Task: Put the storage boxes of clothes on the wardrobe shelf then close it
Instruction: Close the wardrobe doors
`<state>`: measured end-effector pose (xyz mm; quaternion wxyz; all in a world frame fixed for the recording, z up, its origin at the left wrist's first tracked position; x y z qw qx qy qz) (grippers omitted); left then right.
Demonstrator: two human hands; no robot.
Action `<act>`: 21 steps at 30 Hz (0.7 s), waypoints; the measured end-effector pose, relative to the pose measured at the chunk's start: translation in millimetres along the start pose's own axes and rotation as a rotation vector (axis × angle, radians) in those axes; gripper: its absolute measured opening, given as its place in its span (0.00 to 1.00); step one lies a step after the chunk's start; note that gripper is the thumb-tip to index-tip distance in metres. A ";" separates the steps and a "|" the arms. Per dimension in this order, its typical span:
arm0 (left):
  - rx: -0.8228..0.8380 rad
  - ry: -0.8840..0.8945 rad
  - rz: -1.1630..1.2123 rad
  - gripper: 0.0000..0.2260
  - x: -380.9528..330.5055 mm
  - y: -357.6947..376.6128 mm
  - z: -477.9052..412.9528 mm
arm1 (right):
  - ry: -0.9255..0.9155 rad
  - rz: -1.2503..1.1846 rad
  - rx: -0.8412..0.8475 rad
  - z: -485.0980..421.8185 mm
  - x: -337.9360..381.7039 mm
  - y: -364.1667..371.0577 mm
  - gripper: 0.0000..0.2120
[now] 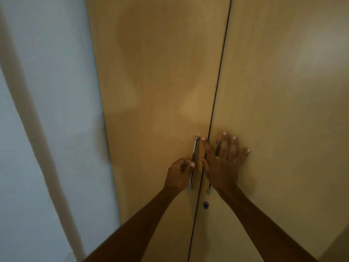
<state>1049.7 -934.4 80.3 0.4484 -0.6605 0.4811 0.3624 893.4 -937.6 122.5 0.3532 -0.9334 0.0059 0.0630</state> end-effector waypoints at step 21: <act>-0.115 -0.011 -0.249 0.08 7.0 -14.8 38.9 | -0.102 -0.285 0.121 29.0 -10.4 -3.2 0.36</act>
Point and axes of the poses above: each hand's wrist, its own z-axis away from the middle knuckle, its own y-axis out of the palm, x = y × z, the point moved 1 cm from there along -z, towards the middle knuckle, and after that the axes turned 4 degrees about x, right-handed, at the moved point
